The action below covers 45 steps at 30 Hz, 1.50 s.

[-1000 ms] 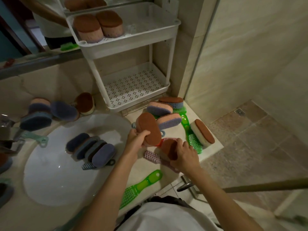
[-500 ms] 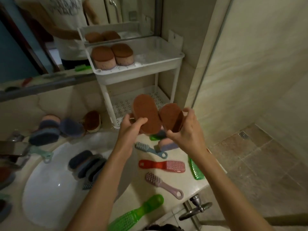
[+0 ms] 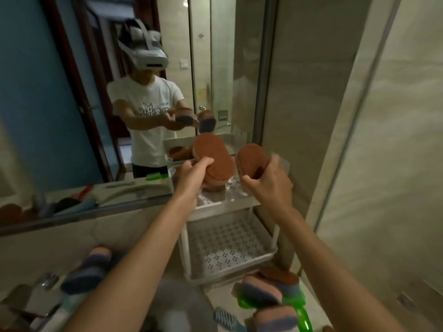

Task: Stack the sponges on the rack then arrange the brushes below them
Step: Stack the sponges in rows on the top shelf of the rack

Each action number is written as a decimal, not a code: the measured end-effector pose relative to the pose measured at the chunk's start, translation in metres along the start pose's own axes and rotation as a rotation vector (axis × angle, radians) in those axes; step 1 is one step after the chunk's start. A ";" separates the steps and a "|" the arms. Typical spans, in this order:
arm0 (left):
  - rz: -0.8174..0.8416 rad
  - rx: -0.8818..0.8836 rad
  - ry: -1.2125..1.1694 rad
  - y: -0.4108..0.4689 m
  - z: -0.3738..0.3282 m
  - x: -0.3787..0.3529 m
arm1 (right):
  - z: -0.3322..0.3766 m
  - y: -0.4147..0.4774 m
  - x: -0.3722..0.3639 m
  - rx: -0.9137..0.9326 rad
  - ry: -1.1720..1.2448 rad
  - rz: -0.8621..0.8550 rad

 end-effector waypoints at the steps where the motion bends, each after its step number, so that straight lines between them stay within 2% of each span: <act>1: -0.015 0.030 -0.051 0.009 -0.001 0.002 | 0.002 0.012 -0.007 -0.007 -0.016 0.016; 8: -0.035 0.182 -0.349 0.061 0.009 0.001 | -0.010 0.079 -0.072 -0.138 -0.104 0.238; 11: -0.003 0.238 -0.379 0.072 0.017 0.000 | -0.019 0.084 -0.103 -0.204 -0.036 0.360; 13: -0.012 0.249 -0.413 0.079 0.022 0.004 | -0.023 0.087 -0.113 -0.218 -0.040 0.360; 20: 0.015 0.288 -0.549 0.086 0.035 0.016 | -0.025 0.093 -0.130 -0.072 -0.224 0.388; 24: 0.032 0.272 -0.505 0.086 0.034 0.013 | -0.023 0.094 -0.137 0.046 -0.337 0.441; 29: 0.061 0.264 -0.413 0.088 0.032 0.013 | -0.017 0.090 -0.136 0.067 -0.423 0.508; 31: 0.092 0.245 -0.349 0.087 0.027 0.009 | -0.013 0.086 -0.124 0.070 -0.352 0.437; 33: 0.119 0.222 -0.279 0.089 0.023 0.003 | -0.003 0.082 -0.101 0.110 -0.154 0.264; 35: 0.119 0.199 -0.210 0.092 0.021 -0.004 | 0.006 0.076 -0.084 0.132 0.011 0.186; 37: 0.117 0.191 -0.131 0.090 0.022 -0.015 | 0.014 0.070 -0.075 0.159 0.036 0.209; 42: 0.182 0.203 -0.029 0.084 0.022 -0.050 | 0.015 0.062 -0.076 0.176 0.090 0.406; 45: 0.252 0.250 -0.061 0.083 0.027 -0.068 | 0.004 0.066 -0.070 0.127 0.173 0.371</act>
Point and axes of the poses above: each hand's wrist, its own y-axis towards the middle knuckle, its own x-axis out of the back of the hand, z = x × y, the point moved 7 cm from there along y, towards the middle knuckle, and after that the axes turned 4 degrees about -y, right-handed, at the moved point
